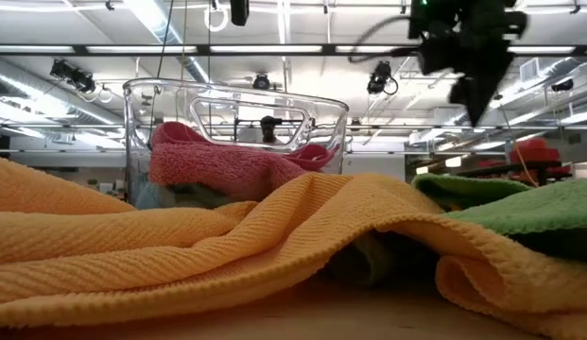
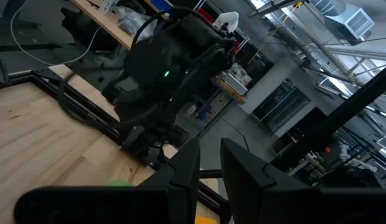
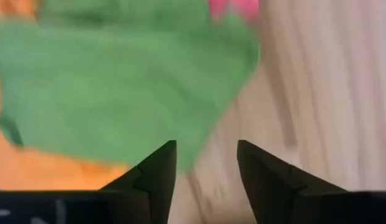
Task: Fold microfiber towels
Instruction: Fold the top green towel
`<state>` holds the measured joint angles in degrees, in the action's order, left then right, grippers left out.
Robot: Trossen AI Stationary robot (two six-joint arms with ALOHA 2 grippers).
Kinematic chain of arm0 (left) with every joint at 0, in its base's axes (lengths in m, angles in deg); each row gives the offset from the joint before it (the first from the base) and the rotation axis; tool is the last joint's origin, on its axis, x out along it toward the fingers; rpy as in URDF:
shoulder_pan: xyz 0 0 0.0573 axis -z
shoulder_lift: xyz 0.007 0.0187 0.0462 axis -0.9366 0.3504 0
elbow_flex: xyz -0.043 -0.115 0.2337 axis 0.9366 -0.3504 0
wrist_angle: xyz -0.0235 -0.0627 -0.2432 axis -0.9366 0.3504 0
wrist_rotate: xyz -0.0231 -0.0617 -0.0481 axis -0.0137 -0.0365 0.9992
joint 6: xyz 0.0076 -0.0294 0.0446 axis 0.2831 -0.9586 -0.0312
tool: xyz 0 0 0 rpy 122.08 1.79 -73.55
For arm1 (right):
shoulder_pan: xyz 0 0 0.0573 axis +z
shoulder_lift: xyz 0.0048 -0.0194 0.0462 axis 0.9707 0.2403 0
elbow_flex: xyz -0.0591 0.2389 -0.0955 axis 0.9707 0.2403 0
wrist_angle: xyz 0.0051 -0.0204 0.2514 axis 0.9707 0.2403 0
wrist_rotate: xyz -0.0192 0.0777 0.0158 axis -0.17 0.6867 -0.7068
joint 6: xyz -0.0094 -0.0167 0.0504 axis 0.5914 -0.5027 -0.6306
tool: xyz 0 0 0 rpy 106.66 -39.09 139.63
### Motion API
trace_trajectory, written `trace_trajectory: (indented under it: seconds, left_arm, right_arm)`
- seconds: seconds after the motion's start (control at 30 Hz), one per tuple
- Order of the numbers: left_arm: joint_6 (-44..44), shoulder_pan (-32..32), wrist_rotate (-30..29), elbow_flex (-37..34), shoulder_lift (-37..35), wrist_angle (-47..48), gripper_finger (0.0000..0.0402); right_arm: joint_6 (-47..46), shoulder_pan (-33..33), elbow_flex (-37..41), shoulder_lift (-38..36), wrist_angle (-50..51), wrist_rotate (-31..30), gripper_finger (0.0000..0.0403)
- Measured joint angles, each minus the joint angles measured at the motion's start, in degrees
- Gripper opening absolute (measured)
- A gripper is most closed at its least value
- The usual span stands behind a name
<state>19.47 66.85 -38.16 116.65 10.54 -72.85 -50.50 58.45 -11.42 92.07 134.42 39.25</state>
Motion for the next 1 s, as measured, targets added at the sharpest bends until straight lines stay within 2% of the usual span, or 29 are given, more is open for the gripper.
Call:
trace_trajectory:
  seconds: [0.2, 0.33, 0.57, 1.0]
  left_arm:
    - [0.0, 0.2, 0.0, 0.0, 0.0, 1.1, 0.0075]
    - [0.0, 0.3, 0.1, 0.0, 0.0, 2.4, 0.007]
    - [0.0, 0.3, 0.1, 0.0, 0.0, 3.1, 0.0069]
    - [0.1, 0.3, 0.1, 0.0, 0.0, 3.9, 0.0063]
  right_arm:
    - [-0.2, 0.2, -0.6, 2.8, -13.8, 1.4, 0.0189]
    - [-5.2, 0.5, -0.6, 6.7, -20.0, -0.1, 0.0189]
    - [-5.9, 1.7, -0.6, 14.3, -22.6, -2.7, 0.0191]
    - [0.2, 1.6, -0.6, 21.9, -25.5, -4.6, 0.0184]
